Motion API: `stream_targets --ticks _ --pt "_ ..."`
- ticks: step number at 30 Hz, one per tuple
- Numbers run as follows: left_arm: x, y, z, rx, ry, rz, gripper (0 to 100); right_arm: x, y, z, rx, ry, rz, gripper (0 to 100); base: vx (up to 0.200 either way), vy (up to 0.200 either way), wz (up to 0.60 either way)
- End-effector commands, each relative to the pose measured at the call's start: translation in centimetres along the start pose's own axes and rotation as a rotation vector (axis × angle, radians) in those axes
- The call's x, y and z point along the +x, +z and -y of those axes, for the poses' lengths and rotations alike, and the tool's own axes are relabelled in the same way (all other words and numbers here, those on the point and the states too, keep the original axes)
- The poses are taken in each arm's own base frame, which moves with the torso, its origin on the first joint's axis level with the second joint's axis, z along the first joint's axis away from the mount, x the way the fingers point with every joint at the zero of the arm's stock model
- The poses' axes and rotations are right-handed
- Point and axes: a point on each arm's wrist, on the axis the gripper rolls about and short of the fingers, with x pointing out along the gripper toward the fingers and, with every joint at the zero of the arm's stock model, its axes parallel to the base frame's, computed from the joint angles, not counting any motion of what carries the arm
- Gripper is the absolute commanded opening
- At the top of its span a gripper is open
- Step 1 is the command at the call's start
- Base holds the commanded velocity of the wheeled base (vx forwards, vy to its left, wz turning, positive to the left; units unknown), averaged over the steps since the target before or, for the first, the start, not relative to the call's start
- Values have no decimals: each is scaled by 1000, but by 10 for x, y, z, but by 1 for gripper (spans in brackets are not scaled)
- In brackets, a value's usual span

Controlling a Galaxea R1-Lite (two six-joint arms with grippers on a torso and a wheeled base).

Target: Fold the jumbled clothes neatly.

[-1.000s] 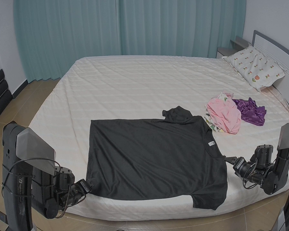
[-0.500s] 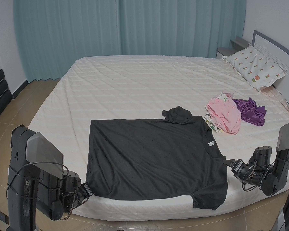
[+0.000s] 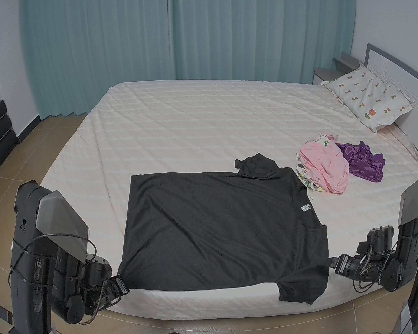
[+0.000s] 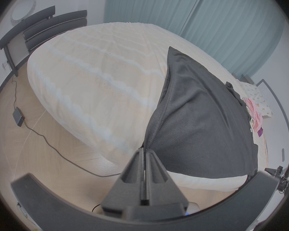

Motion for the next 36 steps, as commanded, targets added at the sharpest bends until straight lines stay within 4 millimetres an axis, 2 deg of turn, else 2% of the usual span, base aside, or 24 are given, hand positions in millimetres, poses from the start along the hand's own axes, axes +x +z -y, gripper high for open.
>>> stream_targets --ticks 1,12,19,34,35,36 --pt "-2 -2 -3 3 8 -6 0 8 -11 11 -5 -34 -68 100 0 0 0" --pt "-1 0 -4 -6 7 -3 0 15 -18 6 -107 8 -114 100 0 0 0" --pt "0 1 -4 -9 3 -3 0 27 -28 -11 -181 82 -99 100 0 0 0" --pt "0 1 -3 -11 2 0 0 31 -33 -13 -203 54 -94 100 0 0 0" --pt "0 1 -3 -11 2 0 0 31 -34 -13 -204 42 -90 0 0 0 0" --pt "0 1 -3 -11 0 -1 0 31 -34 -13 -207 36 -88 0 0 0 0"
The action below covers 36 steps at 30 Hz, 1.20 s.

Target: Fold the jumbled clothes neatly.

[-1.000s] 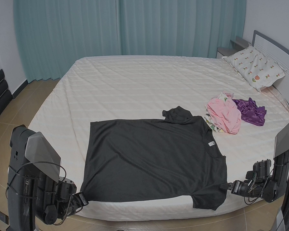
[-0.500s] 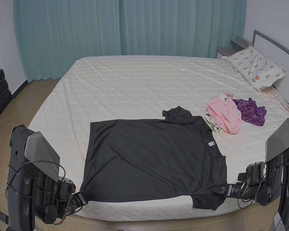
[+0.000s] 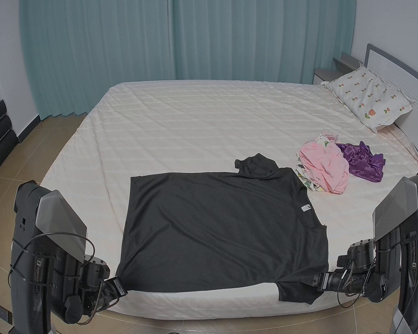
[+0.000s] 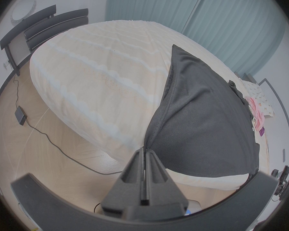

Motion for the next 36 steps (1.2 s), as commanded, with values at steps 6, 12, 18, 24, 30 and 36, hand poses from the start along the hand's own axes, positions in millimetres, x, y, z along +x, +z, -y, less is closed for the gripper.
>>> stream_targets --ticks 6,12,18,24,30,36 --pt "0 1 1 -3 -10 12 0 -7 -7 3 -10 -31 -31 0 0 0 0" --pt "0 1 1 -3 -9 10 0 -18 -12 13 -26 -69 -60 0 0 0 0" --pt "-3 0 -1 3 -4 5 0 -27 -5 23 -14 -90 -38 0 0 0 0" --pt "-9 -3 -4 57 13 -16 0 -38 -4 19 -28 -55 -85 0 0 0 0" --pt "-8 -5 -6 65 26 -34 0 -43 -4 28 -56 -79 -104 0 0 0 0" --pt "-9 -10 -9 101 58 -78 0 -44 -7 31 -84 -88 -140 0 0 0 0"
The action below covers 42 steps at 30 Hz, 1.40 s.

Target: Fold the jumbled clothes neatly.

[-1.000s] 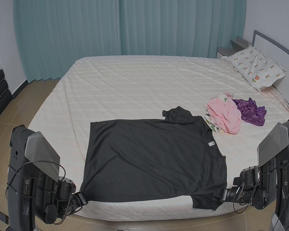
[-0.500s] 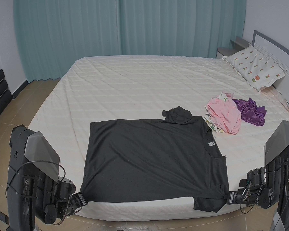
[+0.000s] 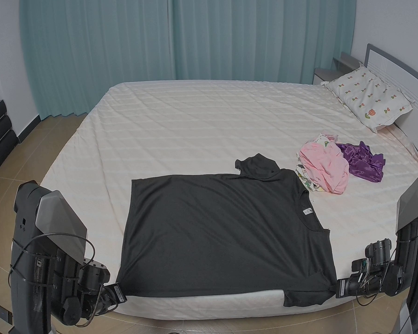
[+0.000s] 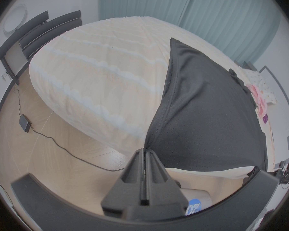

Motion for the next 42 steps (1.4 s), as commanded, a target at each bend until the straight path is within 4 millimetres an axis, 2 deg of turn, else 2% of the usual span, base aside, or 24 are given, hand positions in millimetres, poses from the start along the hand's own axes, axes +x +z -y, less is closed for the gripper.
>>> stream_targets --ticks 1,7,8,10,11,20,30,42 --pt "-2 -3 -2 8 15 -20 0 -4 -3 1 6 -5 -10 0 0 0 0" --pt "-3 -5 -3 29 28 -38 0 -2 -5 0 -4 -4 -29 0 0 0 0" --pt "-2 -6 -4 29 31 -40 0 -1 -5 0 -13 -4 -29 100 0 0 0" --pt "-2 -6 -3 33 33 -42 0 -1 -5 0 -18 -2 -23 100 0 0 0" --pt "-3 -7 -4 33 38 -44 100 0 -5 0 -16 -2 -22 100 0 0 0" --pt "-3 0 -2 13 9 6 100 0 0 3 -1 2 29 100 0 0 0" --pt "-6 38 0 -119 -100 163 100 0 10 1 109 90 116 100 0 0 0" --pt "0 45 -5 -155 -121 165 100 0 11 0 111 94 119 100 200 0 0"
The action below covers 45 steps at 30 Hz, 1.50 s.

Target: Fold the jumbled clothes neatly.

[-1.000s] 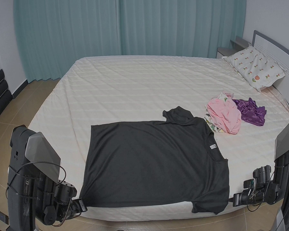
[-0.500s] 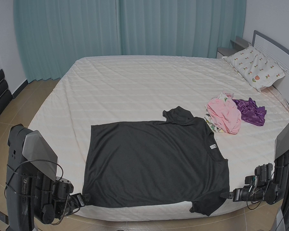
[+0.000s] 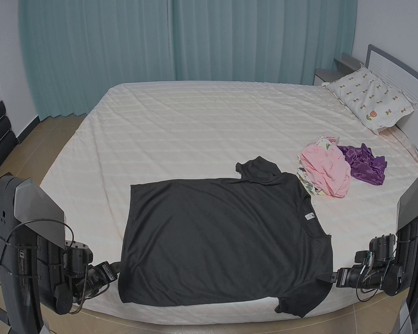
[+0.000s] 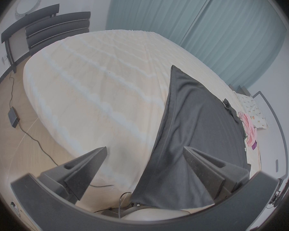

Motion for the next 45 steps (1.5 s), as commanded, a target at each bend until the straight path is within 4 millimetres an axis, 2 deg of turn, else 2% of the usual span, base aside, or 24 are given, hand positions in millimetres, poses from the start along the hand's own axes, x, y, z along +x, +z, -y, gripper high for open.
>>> stream_targets --ticks 1,6,14,18,22,28,30,35,38,40,41,42,45 --pt "1 2 1 -5 -11 18 100 -2 -3 0 5 -3 -16 100 200 0 0" --pt "1 2 1 -7 -10 18 100 -2 -4 0 6 -1 -17 100 200 0 0" --pt "3 9 -2 -39 -24 32 100 -2 0 -2 10 13 17 100 0 0 0" --pt "3 10 -1 -51 -29 35 100 -1 12 -11 73 56 106 100 0 0 0" --pt "4 14 1 -95 -42 52 100 9 29 -25 122 88 192 100 0 0 0" --pt "1 18 4 -163 -80 53 100 40 81 -35 106 65 386 100 0 0 0" --pt "1 17 4 -186 -90 42 100 51 98 -41 101 67 378 100 0 0 0" --pt "-1 15 4 -207 -112 7 100 86 159 -60 88 87 418 100 0 0 0" --pt "-2 14 3 -207 -113 -1 100 110 183 -75 80 81 405 100 0 0 0" --pt "-1 14 3 -208 -111 -2 100 128 195 -86 71 68 403 100 0 0 0" --pt "-1 14 3 -208 -111 -2 100 129 196 -87 71 67 405 100 0 0 0" --pt "0 15 1 -214 -107 2 100 142 204 -99 61 55 411 100 0 0 0" --pt "2 18 -1 -224 -103 11 100 156 207 -111 51 52 402 100 0 0 0"
